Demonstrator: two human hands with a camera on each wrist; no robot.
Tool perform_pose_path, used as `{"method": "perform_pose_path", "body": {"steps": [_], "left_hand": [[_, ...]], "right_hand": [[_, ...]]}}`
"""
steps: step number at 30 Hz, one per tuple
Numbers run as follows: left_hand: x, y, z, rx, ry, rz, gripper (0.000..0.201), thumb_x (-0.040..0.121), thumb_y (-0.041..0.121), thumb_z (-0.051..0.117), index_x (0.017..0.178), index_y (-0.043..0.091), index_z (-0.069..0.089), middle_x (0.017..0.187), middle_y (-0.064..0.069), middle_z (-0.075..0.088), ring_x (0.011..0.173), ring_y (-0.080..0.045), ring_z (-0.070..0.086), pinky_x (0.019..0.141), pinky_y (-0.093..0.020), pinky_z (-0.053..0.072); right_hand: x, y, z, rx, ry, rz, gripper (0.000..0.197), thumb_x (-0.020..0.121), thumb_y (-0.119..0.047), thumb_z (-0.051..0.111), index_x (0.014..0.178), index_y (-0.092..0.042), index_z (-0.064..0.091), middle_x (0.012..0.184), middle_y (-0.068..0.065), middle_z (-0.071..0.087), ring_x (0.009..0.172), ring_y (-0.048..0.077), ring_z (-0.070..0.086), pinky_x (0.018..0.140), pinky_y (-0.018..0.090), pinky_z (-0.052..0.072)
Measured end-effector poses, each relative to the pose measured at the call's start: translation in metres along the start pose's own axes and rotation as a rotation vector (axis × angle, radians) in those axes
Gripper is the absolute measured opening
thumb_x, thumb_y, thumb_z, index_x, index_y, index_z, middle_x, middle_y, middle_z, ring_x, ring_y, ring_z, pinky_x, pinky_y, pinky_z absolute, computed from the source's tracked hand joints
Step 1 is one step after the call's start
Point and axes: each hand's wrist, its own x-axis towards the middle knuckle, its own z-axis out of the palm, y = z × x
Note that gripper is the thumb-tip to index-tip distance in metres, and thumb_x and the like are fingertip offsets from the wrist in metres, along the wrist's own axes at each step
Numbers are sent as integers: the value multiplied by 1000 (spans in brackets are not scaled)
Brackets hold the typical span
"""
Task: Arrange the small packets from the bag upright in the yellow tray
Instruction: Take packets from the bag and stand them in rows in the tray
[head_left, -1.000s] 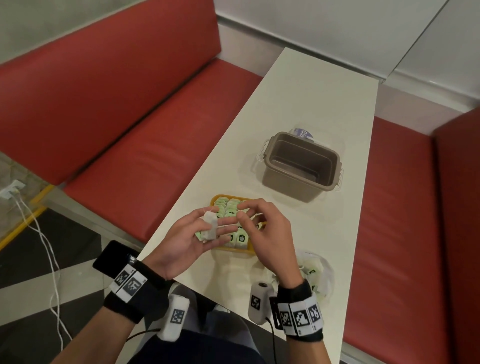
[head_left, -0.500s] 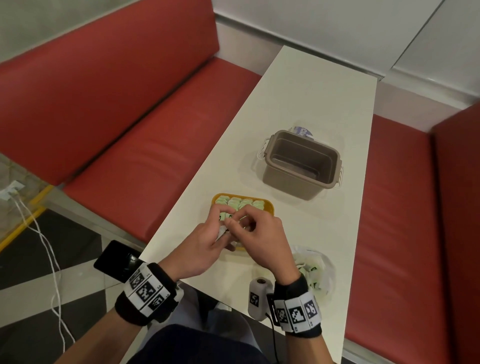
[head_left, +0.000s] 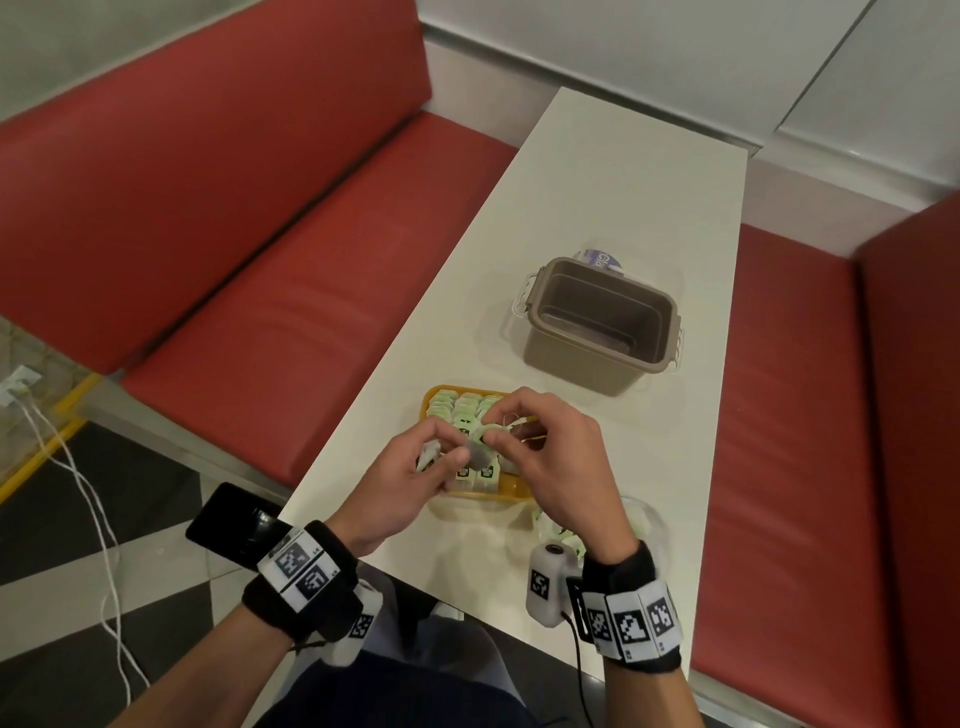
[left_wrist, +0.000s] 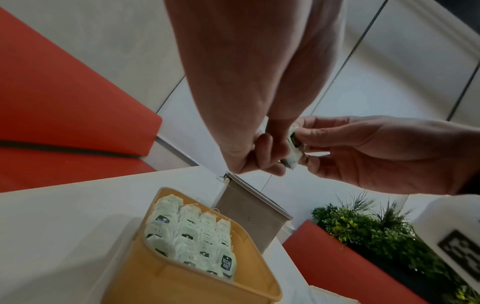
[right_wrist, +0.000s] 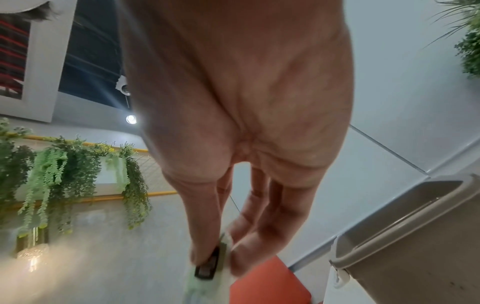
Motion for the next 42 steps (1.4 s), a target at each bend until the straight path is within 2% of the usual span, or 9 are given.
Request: {"method": "perform_pose_path", "body": {"steps": [9,12,15,20,25,29,34,37,42], "left_hand": [[9,-3,0,108,94,66,14,105,32,69,113,21,66,104,-7,71,79,-20,62,77,-37,54],[9,-11,-1,100,149,-7,14,105,33,69,112,22,64,101,-4,74,85,-12,66,73,-30,54],[5,-21,-4,138,210,-94,11,105,33,68,109,24,63,95,-6,72,71,-9,63,67,-22,50],[-5,-27,-8,124,195,-252,17,105,26,69,115,19,58,93,1,65,66,-6,55,60,-15,44],[-10,-29,-12,-153,171,-383,21,101,9,67,120,8,58,93,-8,64,74,-17,53,55,-26,34],[-13,-23,-16,-493,135,-376,18,103,10,54,116,1,62,97,-13,60,77,-23,59,57,-28,37],[-14,-18,-17,-556,107,-375,44,83,13,56,125,-1,60,97,-18,64,82,-30,64,67,-35,45],[-12,-13,-16,-603,108,-369,43,87,13,55,128,-2,59,95,-20,64,80,-31,63,69,-38,44],[-8,-6,-15,-538,84,-419,54,106,49,50,132,3,56,91,-21,61,71,-29,57,59,-35,38]], "right_hand": [[7,13,-5,-153,20,-22,13,95,-25,80,94,-33,71,91,-25,72,91,1,67,72,16,46],[16,29,-12,-236,42,-7,11,100,-28,75,98,-34,66,91,-18,72,92,7,63,77,31,51],[28,54,-10,-471,9,49,7,104,-30,66,107,-35,63,96,-7,73,101,24,54,81,42,51],[40,88,12,-825,-209,88,14,105,-20,58,115,-29,61,92,-1,62,107,31,54,84,40,38],[43,106,36,-922,-326,86,12,105,-22,58,113,-29,64,106,2,69,114,30,55,97,45,42],[46,116,53,-928,-266,81,14,101,-26,59,112,-29,67,108,1,70,117,30,54,96,46,43],[47,123,64,-941,-126,81,24,96,-30,68,118,-23,71,127,7,60,116,33,53,94,46,46],[48,123,65,-933,-108,104,31,90,-33,74,119,-24,69,124,6,60,113,31,53,91,45,47],[39,89,48,-680,23,25,29,96,-29,72,124,-28,66,115,-1,59,107,25,55,91,43,49]]}}
